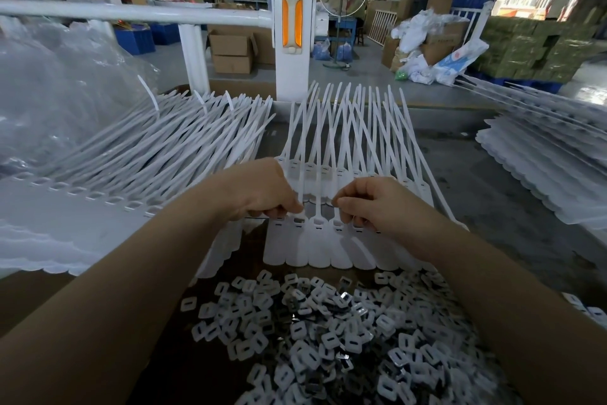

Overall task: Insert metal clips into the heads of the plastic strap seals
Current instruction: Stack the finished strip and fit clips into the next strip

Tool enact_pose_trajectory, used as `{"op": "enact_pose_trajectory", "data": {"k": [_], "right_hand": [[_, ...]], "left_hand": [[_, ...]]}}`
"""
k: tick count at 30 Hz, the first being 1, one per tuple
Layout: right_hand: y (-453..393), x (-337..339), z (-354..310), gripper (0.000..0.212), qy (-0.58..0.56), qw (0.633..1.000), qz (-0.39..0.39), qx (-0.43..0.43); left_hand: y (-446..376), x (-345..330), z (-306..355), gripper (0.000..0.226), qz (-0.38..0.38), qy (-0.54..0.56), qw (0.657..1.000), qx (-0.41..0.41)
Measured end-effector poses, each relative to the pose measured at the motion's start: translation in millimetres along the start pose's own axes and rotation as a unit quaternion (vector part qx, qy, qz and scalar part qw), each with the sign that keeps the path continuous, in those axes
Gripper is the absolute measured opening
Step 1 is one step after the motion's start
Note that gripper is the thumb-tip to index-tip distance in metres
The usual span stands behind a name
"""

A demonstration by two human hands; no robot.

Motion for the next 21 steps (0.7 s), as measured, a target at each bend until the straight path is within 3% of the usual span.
{"op": "enact_pose_trajectory", "data": {"k": [15,21], "right_hand": [[-2.3,-3.1,-1.8,0.009,0.020,1.000,-0.007,-0.004],[-2.9,-3.1,-1.5,0.009,0.014,1.000,-0.009,-0.005]], "left_hand": [[2.1,-7.5,6.8,0.026,0.004,-0.133,0.991,-0.012],[0.1,-6.4,6.9,0.007,-0.012,-0.103,0.994,-0.037]]}}
Point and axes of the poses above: each hand's wrist, its own y-axis away from the middle knuckle, its own x-axis out of the back of the hand, z = x × y, the point moved 9 cm from there along -y, towards the middle knuckle, and after that the axes turned 3 degrees about -z, right-handed, at the moved point
